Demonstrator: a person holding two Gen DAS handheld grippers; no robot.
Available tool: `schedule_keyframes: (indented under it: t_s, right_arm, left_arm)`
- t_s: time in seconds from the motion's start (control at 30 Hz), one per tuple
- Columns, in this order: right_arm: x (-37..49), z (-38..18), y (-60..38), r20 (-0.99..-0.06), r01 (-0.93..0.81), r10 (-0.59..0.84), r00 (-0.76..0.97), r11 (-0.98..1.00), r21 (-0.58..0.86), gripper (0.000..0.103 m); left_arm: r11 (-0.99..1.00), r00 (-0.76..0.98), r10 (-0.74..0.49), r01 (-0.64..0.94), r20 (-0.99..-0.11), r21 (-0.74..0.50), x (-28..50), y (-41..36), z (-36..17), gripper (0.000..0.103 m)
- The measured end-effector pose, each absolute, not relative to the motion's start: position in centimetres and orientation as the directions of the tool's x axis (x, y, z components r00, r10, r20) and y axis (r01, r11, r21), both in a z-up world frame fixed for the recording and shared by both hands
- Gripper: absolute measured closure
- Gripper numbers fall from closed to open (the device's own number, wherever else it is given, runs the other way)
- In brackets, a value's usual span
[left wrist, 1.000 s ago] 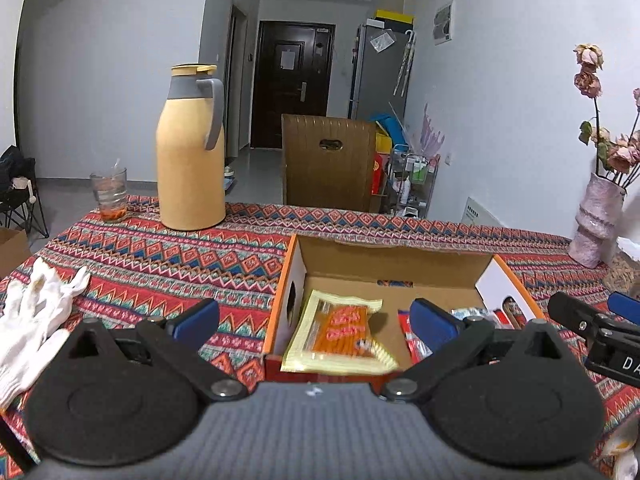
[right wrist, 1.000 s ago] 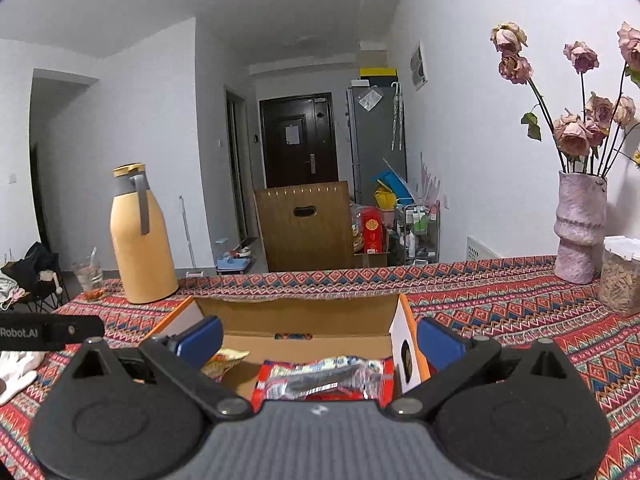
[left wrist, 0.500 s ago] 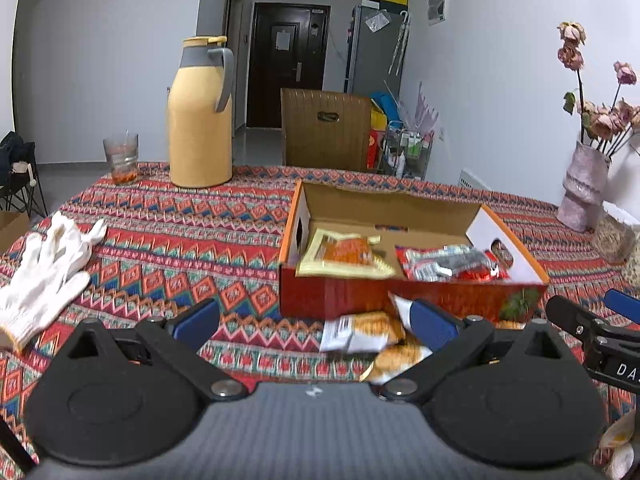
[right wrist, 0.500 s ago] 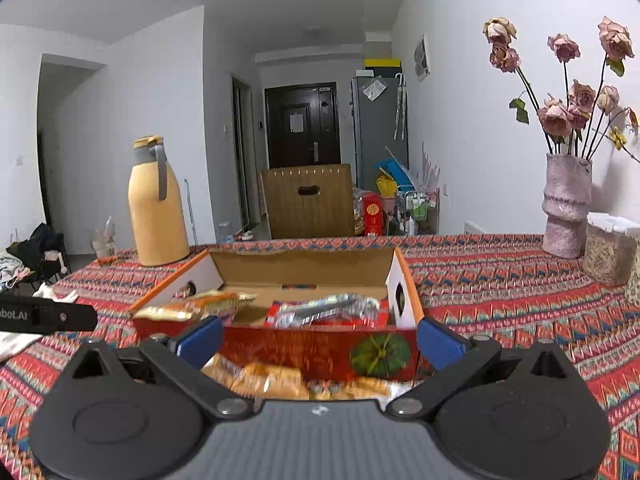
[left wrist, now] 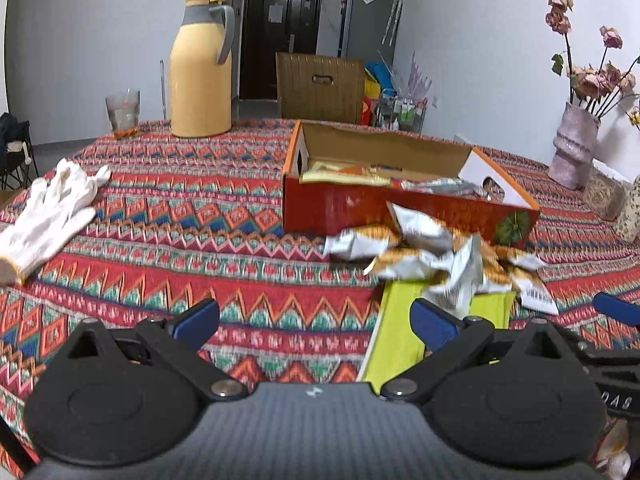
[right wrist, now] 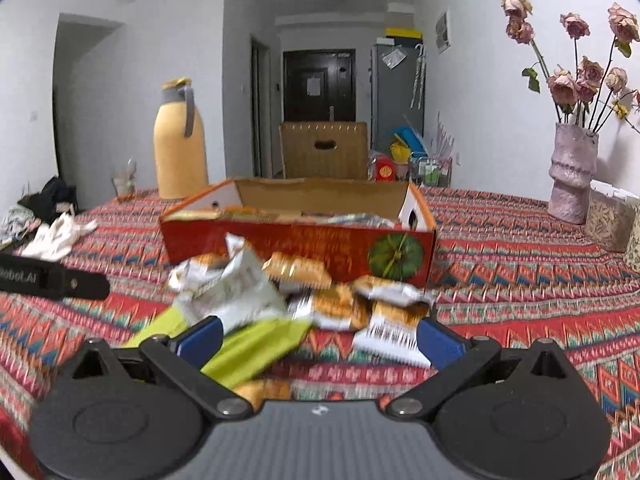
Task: Organize snacks
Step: 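Move the right tool to the white cracker packet and close on it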
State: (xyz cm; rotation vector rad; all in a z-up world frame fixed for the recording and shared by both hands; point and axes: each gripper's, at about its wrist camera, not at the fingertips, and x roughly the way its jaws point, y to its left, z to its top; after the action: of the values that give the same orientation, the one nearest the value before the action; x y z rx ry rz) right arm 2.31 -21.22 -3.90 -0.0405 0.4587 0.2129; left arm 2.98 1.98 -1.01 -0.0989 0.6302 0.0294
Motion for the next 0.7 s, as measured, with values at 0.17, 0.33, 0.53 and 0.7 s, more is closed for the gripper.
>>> schedule_keyframes:
  t_s: [0.17,0.33,0.53,0.7]
  right_arm:
    - [0.5,-5.1,-21.3,-0.485,-0.241,0.208,0.849,0.971,-0.006,0.011]
    - [-1.2,-5.8,-20.5,-0.500,-0.286,0.242,0.832,0.958,-0.011,0.024]
    - [-1.1,-6.1,-18.4,-0.523,-0.353,0.258,0.812,0.932,-0.088,0.035]
    - [0.3,-6.7,-17.2,-0.552,-0.380,0.260,0.792,0.918,-0.114,0.036]
  left_arm:
    - [0.995,0.802,-0.015,-0.047,-0.598,-0.089,1.5,1.9,-1.8,0.000]
    - [0.995,0.794,-0.025,-0.040,-0.607,-0.092,0.7,1.9,-2.2,0.000]
    - [0.995,0.793,-0.023,-0.043,-0.609,-0.094,0.4,2.1,-2.2,0.000]
    - [0.994,0.792,-0.026,-0.043,-0.609,-0.098,0.3,2.5,-2.3,0.000]
